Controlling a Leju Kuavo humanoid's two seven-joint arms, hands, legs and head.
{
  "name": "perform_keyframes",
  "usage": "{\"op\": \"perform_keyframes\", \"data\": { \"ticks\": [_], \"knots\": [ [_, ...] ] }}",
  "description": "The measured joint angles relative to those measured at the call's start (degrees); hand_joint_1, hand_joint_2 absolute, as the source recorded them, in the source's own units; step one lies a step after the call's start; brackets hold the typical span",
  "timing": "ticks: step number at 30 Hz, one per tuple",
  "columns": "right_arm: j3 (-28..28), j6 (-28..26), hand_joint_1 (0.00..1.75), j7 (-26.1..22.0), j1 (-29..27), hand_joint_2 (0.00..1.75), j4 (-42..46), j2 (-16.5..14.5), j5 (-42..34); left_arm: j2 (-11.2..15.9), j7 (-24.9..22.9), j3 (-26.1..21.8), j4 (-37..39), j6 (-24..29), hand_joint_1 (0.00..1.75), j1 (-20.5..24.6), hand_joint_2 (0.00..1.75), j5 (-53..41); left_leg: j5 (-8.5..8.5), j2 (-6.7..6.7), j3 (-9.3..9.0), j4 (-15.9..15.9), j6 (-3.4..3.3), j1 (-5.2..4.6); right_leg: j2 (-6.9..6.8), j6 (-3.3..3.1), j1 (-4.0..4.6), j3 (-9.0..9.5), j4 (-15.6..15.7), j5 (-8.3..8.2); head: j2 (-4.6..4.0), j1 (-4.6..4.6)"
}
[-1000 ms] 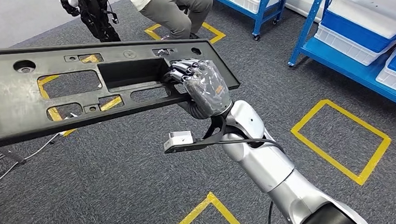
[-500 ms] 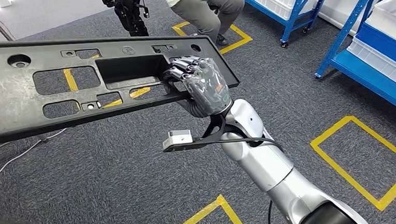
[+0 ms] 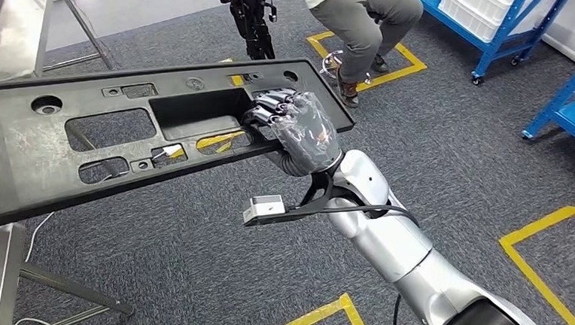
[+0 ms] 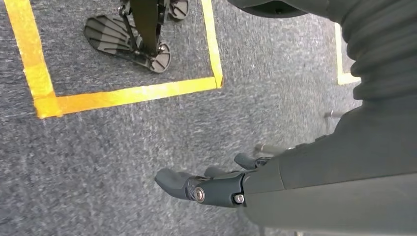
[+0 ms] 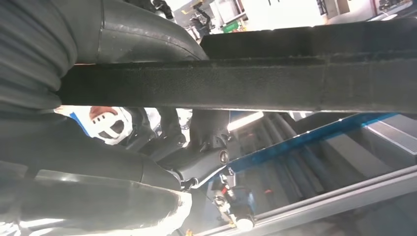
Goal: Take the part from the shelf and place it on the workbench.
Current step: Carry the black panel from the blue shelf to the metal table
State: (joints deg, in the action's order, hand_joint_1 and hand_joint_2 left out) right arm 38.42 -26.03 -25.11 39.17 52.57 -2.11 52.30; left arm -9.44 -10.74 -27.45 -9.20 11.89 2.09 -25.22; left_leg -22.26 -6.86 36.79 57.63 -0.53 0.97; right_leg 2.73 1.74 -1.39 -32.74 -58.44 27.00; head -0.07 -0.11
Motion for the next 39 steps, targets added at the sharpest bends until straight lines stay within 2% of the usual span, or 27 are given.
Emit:
{"op": "perform_keyframes", "data": {
  "ticks": [1, 2, 3, 5, 7, 8, 9, 10, 12, 14, 15, 17, 19, 21, 23, 24, 25, 26, 27, 28, 30, 31, 32, 34, 36, 38, 39],
  "knots": [
    [0.0, 0.0, 1.75, 0.0, 0.0, 1.75, 0.0, -0.2, 0.1, 0.0, 0.0, 0.0, 0.0, 0.0, 0.00, -0.1, 1.75, 0.0, 0.02, -0.07, 0.18, 0.0, 0.26, 0.19, -0.44, -0.44, -0.04, -0.02, 0.0, -0.13, 0.00, -0.03],
    [0.0, 0.0, 1.75, 0.0, 0.1, 1.75, 0.0, -0.4, 0.1, 0.0, 0.0, 0.0, 0.0, 0.0, 0.00, -0.2, 1.75, 0.0, -0.30, 0.62, 0.47, 0.5, 0.46, 0.26, -0.88, -0.89, -0.07, 0.02, 0.0, -0.25, 0.00, -0.07],
    [0.0, 0.0, 1.75, 0.0, 0.2, 1.75, 0.1, -0.7, 0.1, 0.0, -0.1, 0.0, 0.0, 0.1, 0.00, -0.2, 1.75, 0.0, -1.22, 1.93, 1.17, 1.9, 0.65, 0.28, -1.37, -1.45, -0.08, 0.06, 0.1, -0.35, 0.00, -0.24],
    [-0.1, 0.0, 1.75, 0.0, 0.4, 1.75, 0.2, -0.9, 0.1, 0.0, -0.1, 0.0, 0.0, 0.1, 0.00, 0.0, 1.75, 0.0, -4.64, 5.11, 4.13, 8.3, 0.96, 0.19, -2.49, -2.38, 0.24, 0.10, 0.2, -0.33, 0.00, -0.56],
    [0.0, 0.0, 1.75, 0.0, 0.3, 1.75, 0.3, -0.9, 0.1, -0.1, 0.0, 0.0, 0.0, 0.2, 0.00, 0.1, 1.75, 0.0, -7.90, 6.43, 7.88, 16.1, 1.18, 0.29, -3.84, -2.89, 0.76, 0.08, 0.2, -0.20, 0.00, -0.66],
    [0.0, 0.0, 1.75, 0.0, 0.2, 1.75, 0.3, -0.9, 0.1, -0.1, 0.0, 0.0, 0.0, 0.2, 0.00, 0.0, 1.75, 0.0, -8.39, 6.63, 8.85, 18.1, 1.19, 0.30, -4.53, -3.03, 0.98, 0.08, 0.2, -0.16, 0.00, -0.66],
    [0.0, 0.0, 1.75, 0.0, 0.2, 1.75, 0.3, -0.9, 0.1, -0.2, 0.0, 0.0, 0.0, 0.2, 0.00, 0.0, 1.75, 0.0, -7.80, 6.72, 8.63, 17.8, 1.11, 0.30, -5.14, -3.09, 1.14, 0.08, 0.2, -0.11, 0.00, -0.66],
    [0.0, 0.0, 1.75, 0.0, 0.2, 1.75, 0.3, -0.9, 0.1, -0.2, 0.0, 0.0, 0.0, 0.2, 0.00, 0.0, 1.75, 0.0, -6.38, 6.93, 7.21, 15.2, 0.92, 0.26, -5.70, -3.14, 1.29, 0.12, 0.2, -0.06, 0.00, -0.66],
    [-0.1, -0.1, 1.75, 0.0, 0.3, 1.75, 0.3, -1.0, 0.2, -0.1, 0.2, 0.0, 0.0, 0.3, 0.00, 0.0, 1.75, -0.1, -3.22, 8.75, 2.51, 7.0, 0.21, -0.09, -6.66, -3.13, 1.58, 0.25, 0.2, 0.09, 0.00, -0.66],
    [-0.2, -0.1, 1.75, 0.0, 0.4, 1.75, 0.3, -1.0, 0.3, -0.1, 0.4, 0.0, 0.0, 0.5, 0.00, 0.1, 1.75, -0.2, -1.96, 10.25, -0.31, 1.8, -0.49, -0.69, -7.54, -2.87, 1.99, 0.31, 0.2, 0.28, 0.00, -0.62],
    [-0.3, -0.1, 1.75, 0.0, 0.4, 1.75, 0.3, -1.0, 0.3, -0.1, 0.5, 0.0, 0.0, 0.6, 0.00, 0.2, 1.75, -0.2, -2.07, 10.28, -0.46, 1.3, -0.70, -0.96, -7.97, -2.71, 2.11, 0.31, 0.2, 0.34, 0.00, -0.58],
    [-0.4, -0.2, 1.75, 0.0, 0.4, 1.75, 0.4, -1.1, 0.3, -0.2, 0.5, 0.0, 0.0, 0.7, 0.00, 0.1, 1.75, -0.3, -1.66, 9.10, -0.50, 0.9, -1.24, -0.94, -8.49, -2.19, 2.17, 0.27, 0.2, 0.55, 0.00, -0.61],
    [-0.5, -0.2, 1.75, 0.0, 0.4, 1.75, 0.5, -1.1, 0.3, -0.2, 0.6, 0.0, 0.0, 0.8, 0.00, 0.1, 1.75, -0.4, -1.14, 8.02, -0.81, 0.2, -1.91, -0.58, -6.49, -1.89, 1.98, -0.64, -2.0, 1.85, 0.00, -0.52],
    [-0.6, -0.3, 1.75, 0.0, 0.2, 1.75, 0.6, -0.8, 0.4, -0.3, 0.6, 0.0, 0.0, 0.7, 0.00, 0.2, 1.75, -0.5, -0.89, 6.77, -0.96, -0.1, -2.24, -0.37, -3.80, -2.03, 1.57, -3.67, -8.8, 4.84, 0.00, -0.21],
    [-0.7, -0.3, 1.75, 0.0, -0.4, 1.75, 0.6, -0.3, 0.7, -0.3, 0.5, 0.0, 0.0, 0.4, 0.00, 0.2, 1.75, -0.7, -0.85, 5.24, -0.92, -0.1, -2.28, -0.34, -3.08, -1.79, 1.19, -7.16, -15.8, 7.15, 0.00, 0.02],
    [-0.8, -0.3, 1.75, 0.1, -0.8, 1.75, 0.6, -0.2, 0.8, -0.3, 0.3, 0.1, 0.0, 0.2, 0.00, 0.2, 1.75, -0.9, -0.83, 4.43, -0.91, -0.1, -2.24, -0.31, -3.00, -1.36, 0.98, -7.78, -16.8, 7.14, 0.00, 0.05],
    [-0.9, -0.3, 1.75, 0.1, -1.0, 1.75, 0.6, 0.0, 1.0, -0.3, 0.0, 0.2, 0.0, 0.0, 0.00, 0.1, 1.75, -1.1, -0.79, 3.62, -0.93, 0.0, -2.15, -0.25, -2.87, -0.72, 0.69, -7.13, -15.1, 6.11, 0.00, 0.04],
    [-1.0, -0.4, 1.75, 0.2, -1.2, 1.75, 0.6, 0.1, 1.1, -0.3, -0.3, 0.3, 0.0, 0.0, 0.00, 0.1, 1.75, -1.3, -0.76, 2.83, -0.95, 0.0, -1.98, -0.15, -2.44, -0.01, 0.31, -5.58, -11.6, 4.48, 0.00, 0.04],
    [-1.1, -0.4, 1.75, 0.2, -1.3, 1.75, 0.7, 0.2, 1.2, -0.3, -0.4, 0.4, 0.0, -0.1, 0.00, 0.1, 1.75, -1.4, -0.75, 2.08, -0.88, 0.1, -1.69, -0.10, -1.37, 0.66, -0.13, -3.68, -7.3, 2.79, 0.00, 0.09],
    [-1.1, -0.4, 1.75, 0.3, -1.3, 1.75, 0.7, 0.4, 1.2, -0.3, -0.5, 0.4, 0.0, -0.1, 0.00, 0.1, 1.75, -1.5, -0.78, 1.37, -0.75, 0.3, -1.31, -0.10, -0.45, 0.93, -0.45, -2.04, -3.7, 1.40, 0.00, 0.09],
    [-1.3, -0.5, 1.75, 0.5, -1.6, 1.75, 0.8, 0.5, 1.3, -0.2, -0.4, 0.4, 0.0, -0.3, 0.00, 0.0, 1.75, -1.3, -0.71, 0.30, -0.34, 0.5, -0.52, -0.10, 0.58, 0.55, -0.54, -0.57, -0.6, 0.26, 0.00, 0.05],
    [-1.3, -0.6, 1.75, 0.6, -1.7, 1.75, 0.8, 0.6, 1.3, -0.2, -0.4, 0.4, 0.0, -0.4, 0.00, -0.1, 1.75, -1.3, -0.63, -0.14, -0.16, 0.5, -0.22, 0.03, 0.11, 0.03, -0.34, -0.46, -0.6, 0.12, 0.00, -0.01],
    [-1.4, -0.7, 1.75, 0.6, -1.8, 1.75, 0.8, 0.6, 1.3, -0.2, -0.3, 0.4, 0.0, -0.4, 0.00, -0.2, 1.75, -1.2, -0.59, -0.08, 0.03, 0.5, 0.03, 0.22, -0.35, -0.40, -0.28, -0.43, -0.6, 0.01, 0.00, -0.04],
    [-1.7, -1.1, 1.75, 0.7, -1.9, 1.75, 0.9, 0.6, 1.3, -0.2, -0.2, 0.5, 0.0, -0.4, 0.00, -0.3, 1.75, -1.5, -1.77, 2.40, 0.95, 2.4, 0.38, 0.28, -1.31, -1.24, -0.19, -0.31, -0.5, -0.16, 0.00, -0.25],
    [-2.0, -1.7, 1.75, 0.7, -2.3, 1.75, 0.9, 0.8, 1.4, -0.2, -0.2, 0.8, 0.0, -0.4, 0.00, -0.1, 1.75, -1.9, -5.09, 5.69, 3.72, 8.4, 0.56, 0.17, -2.45, -2.02, 0.19, -0.23, -0.5, -0.13, 0.00, -0.52],
    [-2.3, -2.1, 1.75, 0.7, -3.0, 1.75, 0.9, 1.1, 1.6, -0.2, -0.3, 1.2, 0.0, -0.5, 0.00, 0.0, 1.75, -2.1, -8.07, 6.62, 7.19, 15.6, 0.54, 0.22, -3.84, -2.50, 0.74, -0.22, -0.5, 0.02, 0.00, -0.59],
    [-2.4, -2.2, 1.75, 0.7, -3.5, 1.75, 1.0, 1.3, 1.8, -0.2, -0.4, 1.3, 0.0, -0.6, 0.00, 0.0, 1.75, -2.3, -8.26, 6.70, 7.92, 17.1, 0.42, 0.20, -4.53, -2.63, 0.99, -0.20, -0.5, 0.10, 0.00, -0.59]
  ]
}}
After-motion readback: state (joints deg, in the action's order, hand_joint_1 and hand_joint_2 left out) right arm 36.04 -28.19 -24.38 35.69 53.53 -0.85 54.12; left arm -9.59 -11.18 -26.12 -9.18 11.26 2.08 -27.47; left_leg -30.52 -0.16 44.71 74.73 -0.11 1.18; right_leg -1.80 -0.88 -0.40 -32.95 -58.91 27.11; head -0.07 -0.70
